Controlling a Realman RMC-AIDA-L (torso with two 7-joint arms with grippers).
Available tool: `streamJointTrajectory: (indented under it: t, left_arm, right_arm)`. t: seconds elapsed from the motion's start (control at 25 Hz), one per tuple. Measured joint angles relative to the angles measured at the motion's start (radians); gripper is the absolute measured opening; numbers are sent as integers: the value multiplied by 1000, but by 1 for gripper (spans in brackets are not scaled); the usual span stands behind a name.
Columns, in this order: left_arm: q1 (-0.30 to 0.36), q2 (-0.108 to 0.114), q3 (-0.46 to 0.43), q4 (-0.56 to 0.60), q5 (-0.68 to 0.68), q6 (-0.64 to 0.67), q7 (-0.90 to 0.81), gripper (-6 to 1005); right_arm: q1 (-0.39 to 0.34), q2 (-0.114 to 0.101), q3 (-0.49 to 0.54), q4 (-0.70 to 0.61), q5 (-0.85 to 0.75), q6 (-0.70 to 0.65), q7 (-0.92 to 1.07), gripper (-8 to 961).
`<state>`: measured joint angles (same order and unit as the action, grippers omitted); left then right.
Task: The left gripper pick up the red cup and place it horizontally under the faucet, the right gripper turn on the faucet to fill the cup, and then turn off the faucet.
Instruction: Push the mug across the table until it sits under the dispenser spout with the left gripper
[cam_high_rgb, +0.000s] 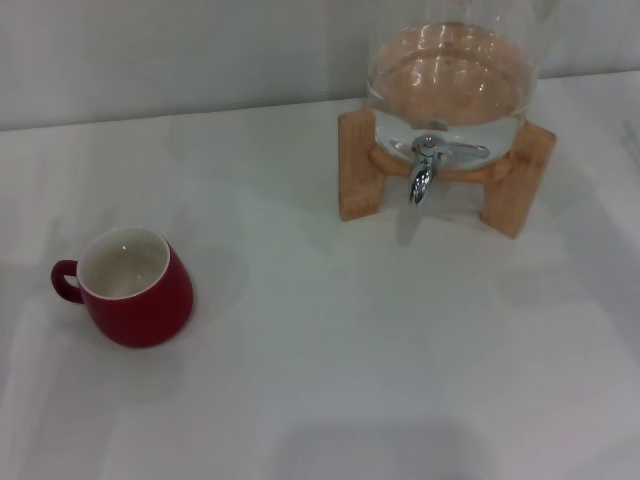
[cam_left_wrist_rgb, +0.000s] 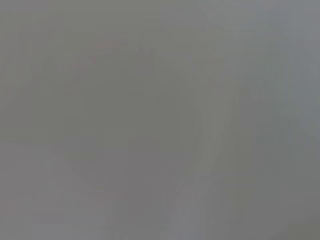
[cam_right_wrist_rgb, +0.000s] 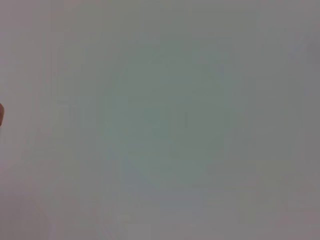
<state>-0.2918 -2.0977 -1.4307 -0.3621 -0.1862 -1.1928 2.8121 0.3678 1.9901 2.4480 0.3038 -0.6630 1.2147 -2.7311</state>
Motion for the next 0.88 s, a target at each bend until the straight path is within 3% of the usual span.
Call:
streamJointTrajectory:
  t: [0.24, 0.88]
  left_arm:
    - [56, -2, 133, 4, -97, -27, 9, 873]
    - [149, -4, 242, 5, -109, -53, 12, 869]
  right_arm:
    - [32, -3, -3, 1, -3, -39, -8, 674]
    - [46, -10, -2, 3, -3, -55, -9, 674]
